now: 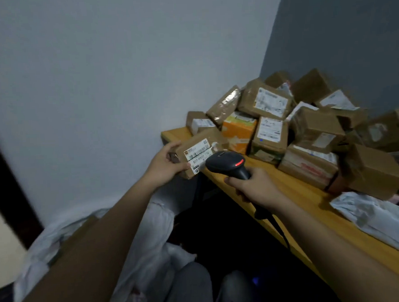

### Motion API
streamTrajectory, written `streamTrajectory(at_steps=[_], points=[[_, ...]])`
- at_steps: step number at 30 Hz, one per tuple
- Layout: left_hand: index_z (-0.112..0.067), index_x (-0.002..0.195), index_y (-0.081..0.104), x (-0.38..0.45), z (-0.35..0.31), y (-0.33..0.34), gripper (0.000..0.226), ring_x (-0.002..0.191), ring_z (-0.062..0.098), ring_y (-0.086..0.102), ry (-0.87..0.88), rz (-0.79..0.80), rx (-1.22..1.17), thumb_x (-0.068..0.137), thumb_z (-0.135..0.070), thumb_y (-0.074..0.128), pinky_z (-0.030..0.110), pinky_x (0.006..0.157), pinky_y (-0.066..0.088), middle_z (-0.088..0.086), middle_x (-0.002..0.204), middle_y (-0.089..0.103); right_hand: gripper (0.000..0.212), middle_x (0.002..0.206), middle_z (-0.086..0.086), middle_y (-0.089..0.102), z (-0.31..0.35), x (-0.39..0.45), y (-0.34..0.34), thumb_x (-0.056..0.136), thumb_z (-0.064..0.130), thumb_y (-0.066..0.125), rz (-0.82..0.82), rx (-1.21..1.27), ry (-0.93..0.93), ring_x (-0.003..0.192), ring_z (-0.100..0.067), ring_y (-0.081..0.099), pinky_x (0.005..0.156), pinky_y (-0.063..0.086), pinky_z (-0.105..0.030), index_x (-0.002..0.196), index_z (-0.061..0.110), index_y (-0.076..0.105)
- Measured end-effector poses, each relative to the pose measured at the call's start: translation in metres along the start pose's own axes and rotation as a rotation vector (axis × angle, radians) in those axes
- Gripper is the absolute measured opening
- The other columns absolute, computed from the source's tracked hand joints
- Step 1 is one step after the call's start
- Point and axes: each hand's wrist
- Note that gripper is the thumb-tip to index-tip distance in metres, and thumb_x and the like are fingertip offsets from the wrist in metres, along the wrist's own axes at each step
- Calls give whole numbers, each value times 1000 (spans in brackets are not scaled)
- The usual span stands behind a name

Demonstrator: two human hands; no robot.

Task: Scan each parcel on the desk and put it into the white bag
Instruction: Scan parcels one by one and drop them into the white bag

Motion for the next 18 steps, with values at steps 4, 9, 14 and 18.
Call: streamTrajectory(at_steps=[4,9,14,18], points=[[-14,127,53,-21,38,-73,61,88,6,60,-24,-193,36,75,5,76,23,81,54,4,114,60,19,56,-6,58,15,32,68,85,25,72,101,-57,-39,44,-17,53,51,42,-32,75,14,61],[-18,129,53,-51,115,-150,64,95,13,59,-178,-423,160,72,0,77,9,73,47,2,115,60,21,54,1,60,12,59,157,81,28,73,222,-117,-51,47,-13,57,55,45,-28,69,15,62],[-16,129,53,-83,208,-190,60,106,25,59,-336,-444,307,74,-6,75,40,91,51,3,117,61,20,46,7,57,-25,86,237,80,26,74,339,-181,18,40,-8,55,50,45,-22,68,14,63],[-17,135,52,-105,274,-204,68,118,34,53,-446,-228,606,68,-23,59,43,96,47,14,132,56,19,50,0,61,-64,106,278,79,25,74,421,-257,96,42,-15,58,49,48,-25,71,10,65]])
Point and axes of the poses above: each hand's wrist, its own x-axis towards the middle knuckle, its own y-axis out of the palm, z = x × y
